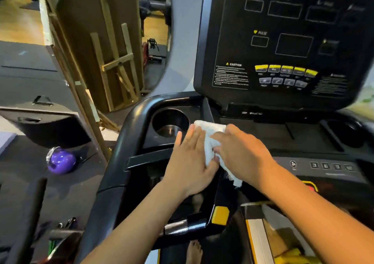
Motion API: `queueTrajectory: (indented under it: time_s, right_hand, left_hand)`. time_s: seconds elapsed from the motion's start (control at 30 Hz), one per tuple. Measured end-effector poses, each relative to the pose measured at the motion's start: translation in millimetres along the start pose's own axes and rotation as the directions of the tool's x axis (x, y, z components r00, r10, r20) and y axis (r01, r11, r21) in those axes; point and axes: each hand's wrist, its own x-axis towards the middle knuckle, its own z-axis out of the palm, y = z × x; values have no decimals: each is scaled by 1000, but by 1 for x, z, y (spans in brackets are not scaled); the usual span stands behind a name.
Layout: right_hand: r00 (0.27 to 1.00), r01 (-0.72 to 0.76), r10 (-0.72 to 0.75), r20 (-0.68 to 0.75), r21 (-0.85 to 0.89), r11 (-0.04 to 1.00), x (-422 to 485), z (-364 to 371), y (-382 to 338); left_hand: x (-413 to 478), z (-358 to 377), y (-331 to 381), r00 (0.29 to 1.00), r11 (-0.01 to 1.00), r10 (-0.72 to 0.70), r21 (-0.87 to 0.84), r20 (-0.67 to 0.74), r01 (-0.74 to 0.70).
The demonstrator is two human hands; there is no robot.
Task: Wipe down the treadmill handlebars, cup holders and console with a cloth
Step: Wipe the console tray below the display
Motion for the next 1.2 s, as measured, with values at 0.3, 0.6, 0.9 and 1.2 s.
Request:
queueTrajectory:
  time_s: [0.3,0.6,0.9,1.2]
  right_hand:
    - [979,-62,75,-191,72,995,-12,13,4]
    - [979,-88,116,-169,163,983,-21,20,2]
    - [983,-142,157,-94,145,979,68,13,10]
    - [994,-36,57,-98,206,978,28,10,25]
  left_hand:
    - [6,-7,0,997,988,72,-136,-8,-72]
    - [6,-17,3,986,996,87,-29,144,-83]
    - [73,-43,-6,942,936,-165,-256,293,243]
    - [60,-23,0,970,973,-102,-183,219,144]
